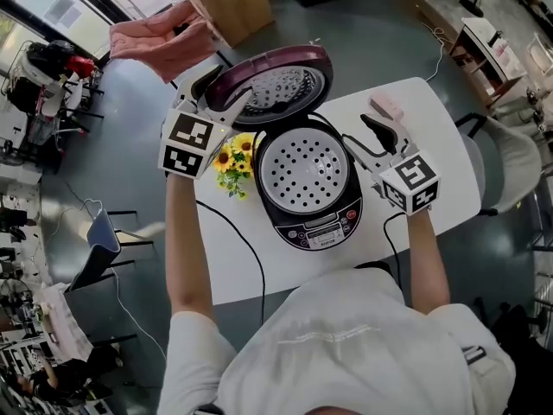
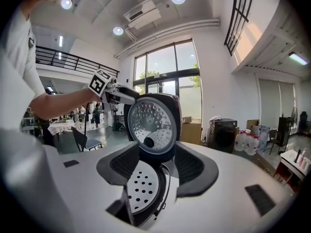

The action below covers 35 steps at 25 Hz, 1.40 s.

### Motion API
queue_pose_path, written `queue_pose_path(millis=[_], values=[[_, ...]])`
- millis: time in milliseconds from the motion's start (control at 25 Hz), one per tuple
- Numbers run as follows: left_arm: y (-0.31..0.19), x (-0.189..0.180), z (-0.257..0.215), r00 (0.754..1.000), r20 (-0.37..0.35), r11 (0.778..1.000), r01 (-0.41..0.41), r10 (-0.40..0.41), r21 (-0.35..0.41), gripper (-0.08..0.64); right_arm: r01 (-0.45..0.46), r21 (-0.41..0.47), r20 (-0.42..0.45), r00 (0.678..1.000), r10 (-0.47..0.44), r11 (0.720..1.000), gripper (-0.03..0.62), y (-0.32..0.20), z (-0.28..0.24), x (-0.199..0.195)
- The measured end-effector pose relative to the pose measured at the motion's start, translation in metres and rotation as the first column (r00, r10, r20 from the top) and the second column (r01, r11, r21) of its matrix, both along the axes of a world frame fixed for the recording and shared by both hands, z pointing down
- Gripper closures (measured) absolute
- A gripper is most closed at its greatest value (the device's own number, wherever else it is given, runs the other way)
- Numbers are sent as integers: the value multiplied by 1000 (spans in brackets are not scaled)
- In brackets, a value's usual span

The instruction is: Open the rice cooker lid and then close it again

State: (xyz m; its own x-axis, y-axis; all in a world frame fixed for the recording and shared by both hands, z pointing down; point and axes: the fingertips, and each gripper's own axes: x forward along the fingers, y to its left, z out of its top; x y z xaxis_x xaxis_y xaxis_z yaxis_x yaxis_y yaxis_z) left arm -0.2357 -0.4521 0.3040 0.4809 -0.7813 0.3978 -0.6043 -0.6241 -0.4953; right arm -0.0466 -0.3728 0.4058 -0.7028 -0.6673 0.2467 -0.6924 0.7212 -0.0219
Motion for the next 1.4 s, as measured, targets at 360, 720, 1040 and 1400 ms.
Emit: queue_pose_path(millis=[360,720,1040,1400], values=[[3,3,0,1000,-30,1000,4,-4,5,272,-1,-4,3,1000,1,1000,368,-1,-1,5],[27,10,1,999,-48,1000,15,-14,16,272,18,3,11,1000,-18,1000,368,15,-10,5],[64,21,8,996,-83,1000,-21,20,-11,272,48,6,1,999,-48,999,368,39,-15,2],[111,35,22,987,-154,996,-61,51,-63,272,60,1,-37,998,-60,998,368,77,-14,6]])
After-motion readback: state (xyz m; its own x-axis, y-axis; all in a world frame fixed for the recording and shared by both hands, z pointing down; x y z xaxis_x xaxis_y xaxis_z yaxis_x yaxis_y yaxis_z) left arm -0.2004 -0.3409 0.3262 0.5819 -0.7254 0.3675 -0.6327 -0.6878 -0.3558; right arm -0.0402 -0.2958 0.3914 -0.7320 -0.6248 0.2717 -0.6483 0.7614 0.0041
